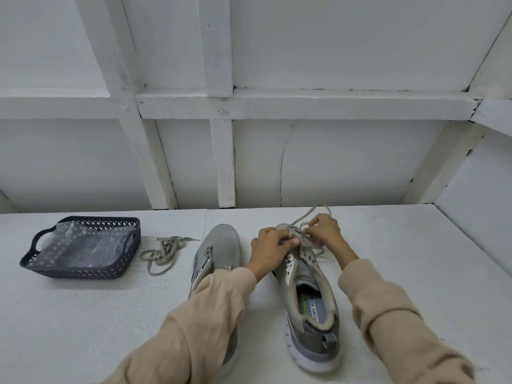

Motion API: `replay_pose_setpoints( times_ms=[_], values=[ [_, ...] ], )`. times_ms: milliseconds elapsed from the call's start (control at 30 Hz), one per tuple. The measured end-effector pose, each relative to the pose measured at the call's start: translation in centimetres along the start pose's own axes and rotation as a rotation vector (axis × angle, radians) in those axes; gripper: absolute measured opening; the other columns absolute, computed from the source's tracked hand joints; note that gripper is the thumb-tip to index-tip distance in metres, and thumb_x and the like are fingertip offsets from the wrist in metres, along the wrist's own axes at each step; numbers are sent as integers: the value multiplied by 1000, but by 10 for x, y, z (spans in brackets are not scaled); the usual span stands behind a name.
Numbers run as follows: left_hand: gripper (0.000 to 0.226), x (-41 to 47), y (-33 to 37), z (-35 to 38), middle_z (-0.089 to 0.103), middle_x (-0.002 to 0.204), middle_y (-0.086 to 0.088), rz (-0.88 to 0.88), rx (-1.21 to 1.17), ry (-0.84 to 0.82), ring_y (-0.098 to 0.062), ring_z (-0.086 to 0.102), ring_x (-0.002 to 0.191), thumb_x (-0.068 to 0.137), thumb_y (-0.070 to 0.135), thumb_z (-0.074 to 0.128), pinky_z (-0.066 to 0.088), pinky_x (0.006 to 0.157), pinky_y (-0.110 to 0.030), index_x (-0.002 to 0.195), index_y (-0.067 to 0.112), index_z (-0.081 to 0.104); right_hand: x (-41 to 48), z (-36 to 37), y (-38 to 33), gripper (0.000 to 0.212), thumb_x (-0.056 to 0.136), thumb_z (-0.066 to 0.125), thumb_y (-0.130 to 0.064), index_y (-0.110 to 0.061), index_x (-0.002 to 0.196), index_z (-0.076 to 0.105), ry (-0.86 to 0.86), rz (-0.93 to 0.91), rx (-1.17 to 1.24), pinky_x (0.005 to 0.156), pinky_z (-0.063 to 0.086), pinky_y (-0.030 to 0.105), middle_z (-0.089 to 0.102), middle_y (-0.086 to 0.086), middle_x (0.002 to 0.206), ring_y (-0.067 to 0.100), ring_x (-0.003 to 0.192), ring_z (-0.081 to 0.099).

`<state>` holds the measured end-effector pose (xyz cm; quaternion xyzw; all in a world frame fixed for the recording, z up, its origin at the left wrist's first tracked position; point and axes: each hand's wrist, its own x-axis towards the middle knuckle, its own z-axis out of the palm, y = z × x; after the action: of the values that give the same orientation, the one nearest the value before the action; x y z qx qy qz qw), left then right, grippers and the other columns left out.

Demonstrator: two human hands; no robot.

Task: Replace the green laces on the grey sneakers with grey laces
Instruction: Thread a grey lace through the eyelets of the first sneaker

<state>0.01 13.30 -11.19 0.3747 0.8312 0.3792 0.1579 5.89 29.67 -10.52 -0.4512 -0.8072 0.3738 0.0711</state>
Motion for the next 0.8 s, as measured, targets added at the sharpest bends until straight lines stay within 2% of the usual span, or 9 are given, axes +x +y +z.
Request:
replay_pose_setpoints(
  times_ms=[67,167,233,333,433,533,600,700,800],
  values=[
    [22,-1,0,0,48,72,16,6,-4,-5,-25,49,114,91,43,61,41,96,-44,90,24,73,1,8,3,25,80,71,-26,-7,94,62,27,-27,-163,71,47,32,69,16,102,34,95,64],
    [19,-2,1,-1,47,74,20,21,-7,-15,-25,44,123,92,42,60,38,101,-47,93,28,73,3,17,3,38,86,63,-38,-8,109,59,55,-38,-294,73,41,31,64,14,114,35,105,60],
    [20,-3,1,-1,49,78,21,21,-7,-30,-23,39,129,93,42,59,36,103,-47,94,28,72,5,19,1,34,91,57,-35,-10,112,58,72,-67,-394,76,40,32,63,12,117,34,108,59],
    [19,-3,1,-2,48,79,18,12,-21,-48,-22,35,133,93,42,59,34,105,-47,95,28,72,10,22,-3,16,93,48,-24,-12,96,59,50,-95,-402,78,43,34,64,12,114,32,99,60],
    [20,-4,1,-2,52,85,13,13,-24,-47,-22,33,135,93,41,59,33,106,-46,94,25,72,16,20,-10,16,93,51,-23,-11,97,61,-19,-78,-399,74,42,33,64,10,106,30,93,59],
    [27,-4,2,-2,52,81,14,7,-13,-37,-21,33,134,93,39,60,34,104,-44,69,27,59,21,10,-28,19,88,56,-17,-11,71,54,-137,-83,-68,61,40,29,59,10,78,24,66,55],
    [39,-4,2,-2,48,73,18,18,-17,-22,-23,36,132,93,38,61,36,102,-43,59,28,44,19,-3,-52,21,90,53,-9,-10,70,55,-200,-115,194,53,38,25,61,8,72,19,58,55],
    [30,-3,-1,0,52,72,16,49,-45,-14,-25,38,130,92,38,62,38,102,-41,66,27,55,12,-23,-95,17,91,50,-5,-12,76,52,-221,-205,437,49,36,24,68,7,80,17,62,56],
    [22,-2,-3,1,60,81,12,42,-78,-46,-22,33,133,94,37,60,34,105,-35,91,18,71,5,-39,-132,16,96,49,-9,-16,82,51,-257,-331,572,56,44,21,71,4,98,13,70,59]
  ],
)
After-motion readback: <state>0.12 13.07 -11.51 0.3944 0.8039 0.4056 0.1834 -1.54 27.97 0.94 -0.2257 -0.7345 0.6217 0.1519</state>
